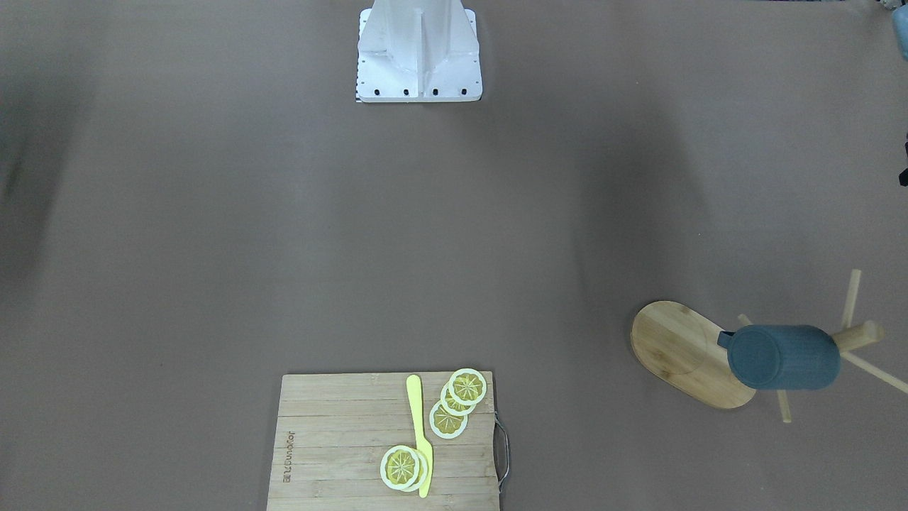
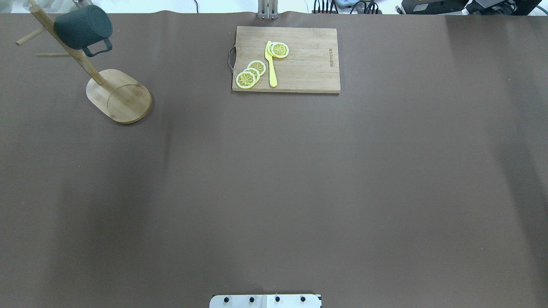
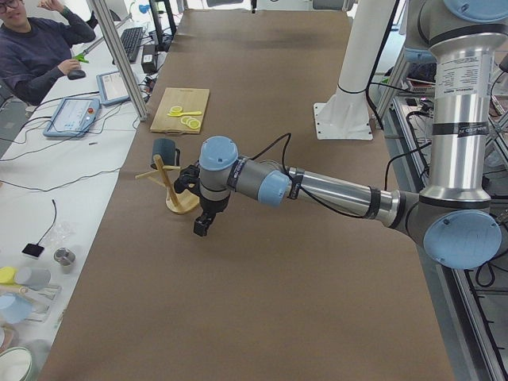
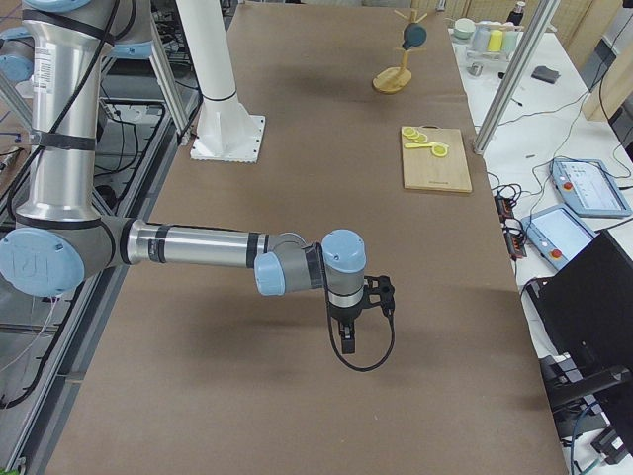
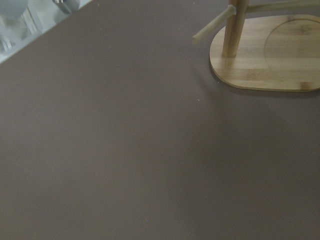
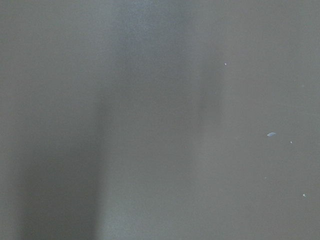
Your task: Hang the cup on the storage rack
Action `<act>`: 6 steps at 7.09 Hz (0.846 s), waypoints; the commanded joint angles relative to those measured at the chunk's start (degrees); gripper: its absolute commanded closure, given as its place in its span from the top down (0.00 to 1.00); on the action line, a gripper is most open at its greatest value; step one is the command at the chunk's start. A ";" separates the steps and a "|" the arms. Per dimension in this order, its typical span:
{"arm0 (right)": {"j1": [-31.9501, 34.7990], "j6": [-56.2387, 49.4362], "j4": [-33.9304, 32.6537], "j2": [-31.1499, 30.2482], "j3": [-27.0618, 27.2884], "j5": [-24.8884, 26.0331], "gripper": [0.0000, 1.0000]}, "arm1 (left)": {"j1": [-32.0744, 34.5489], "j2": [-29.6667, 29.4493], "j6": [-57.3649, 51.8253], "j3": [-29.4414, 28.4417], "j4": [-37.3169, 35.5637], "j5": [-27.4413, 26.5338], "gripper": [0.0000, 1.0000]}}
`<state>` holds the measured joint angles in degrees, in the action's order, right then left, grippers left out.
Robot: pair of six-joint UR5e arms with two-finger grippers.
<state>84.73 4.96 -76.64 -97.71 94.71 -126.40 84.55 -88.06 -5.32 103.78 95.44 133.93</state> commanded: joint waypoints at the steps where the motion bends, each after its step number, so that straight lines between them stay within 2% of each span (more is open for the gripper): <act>1: 0.00 -0.03 0.00 -0.03 -0.05 0.01 1.00 | 0.70 0.17 -0.21 -2.60 -9.80 0.81 0.99; 3: 0.00 -0.03 0.00 0.15 0.04 0.01 1.00 | 0.96 0.87 -0.47 -3.58 -13.42 1.07 0.99; 6: -0.09 0.05 -0.09 0.32 0.22 -0.52 1.00 | 4.73 3.86 -4.15 -2.97 -10.98 1.25 0.99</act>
<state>84.70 4.94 -76.70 -97.44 94.81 -126.71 87.96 -85.31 -7.64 100.57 83.77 135.12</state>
